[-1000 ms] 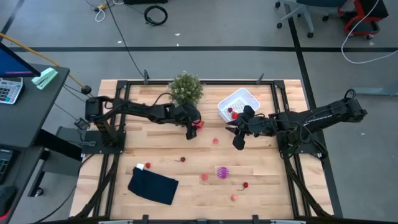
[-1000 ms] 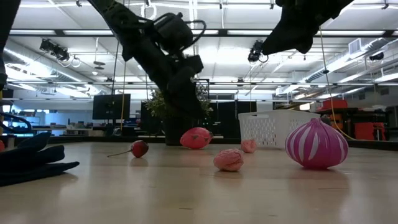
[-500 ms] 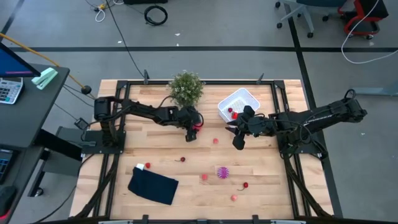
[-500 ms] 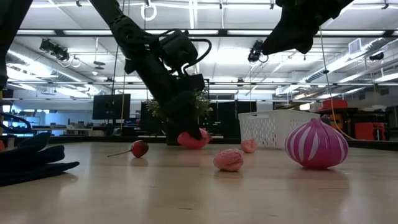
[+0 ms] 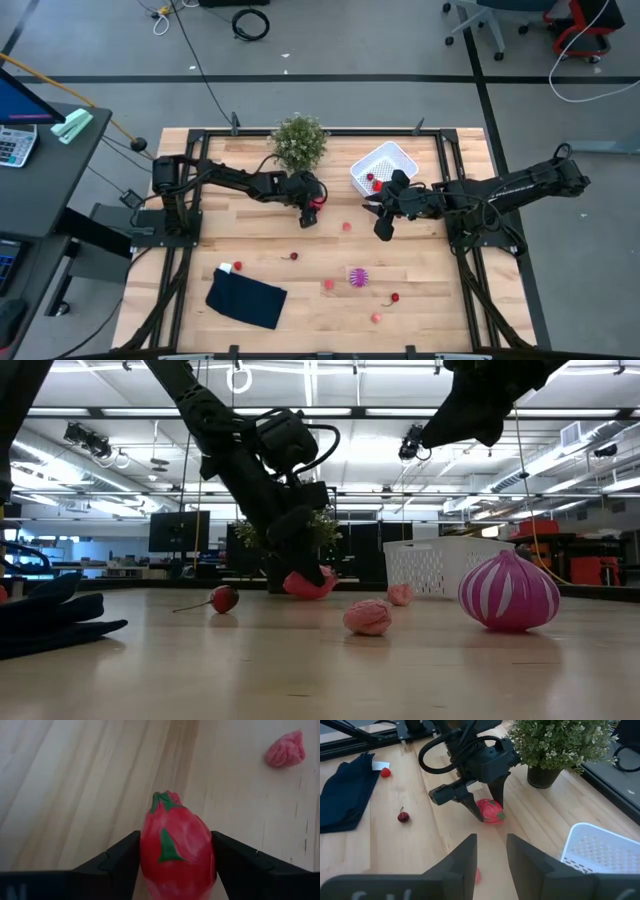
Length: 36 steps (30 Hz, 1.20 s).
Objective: Pick and placing Produce into tupperware
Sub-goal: Put the dragon fruit into the bin
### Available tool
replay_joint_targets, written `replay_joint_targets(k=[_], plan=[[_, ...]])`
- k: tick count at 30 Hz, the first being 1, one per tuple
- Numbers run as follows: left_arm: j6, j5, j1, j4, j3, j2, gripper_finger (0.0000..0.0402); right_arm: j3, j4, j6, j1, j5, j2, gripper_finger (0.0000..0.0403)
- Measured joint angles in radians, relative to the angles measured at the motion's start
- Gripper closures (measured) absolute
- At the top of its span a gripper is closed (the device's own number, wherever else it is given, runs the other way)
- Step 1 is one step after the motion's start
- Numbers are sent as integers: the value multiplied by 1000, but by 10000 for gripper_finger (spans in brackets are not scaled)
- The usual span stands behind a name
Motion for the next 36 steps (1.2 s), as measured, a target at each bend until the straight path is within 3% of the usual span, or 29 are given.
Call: replay_joint_targets(k=[7,21,27,33,36], plan=[[0,0,-5,34,0,0,165,0,0,0,0,0,0,290],[1,0,-7,417,13,-1,163,0,0,1,0,0,0,290],[28,2,1,393,176,-1,169,1,-4,2,0,-19,-20,290],[109,70,30,210,390,-2,164,50,-56,146,1,-42,-117,290],[111,94,61,100,486,-2,166,50,-63,150,18,0,-150,290]])
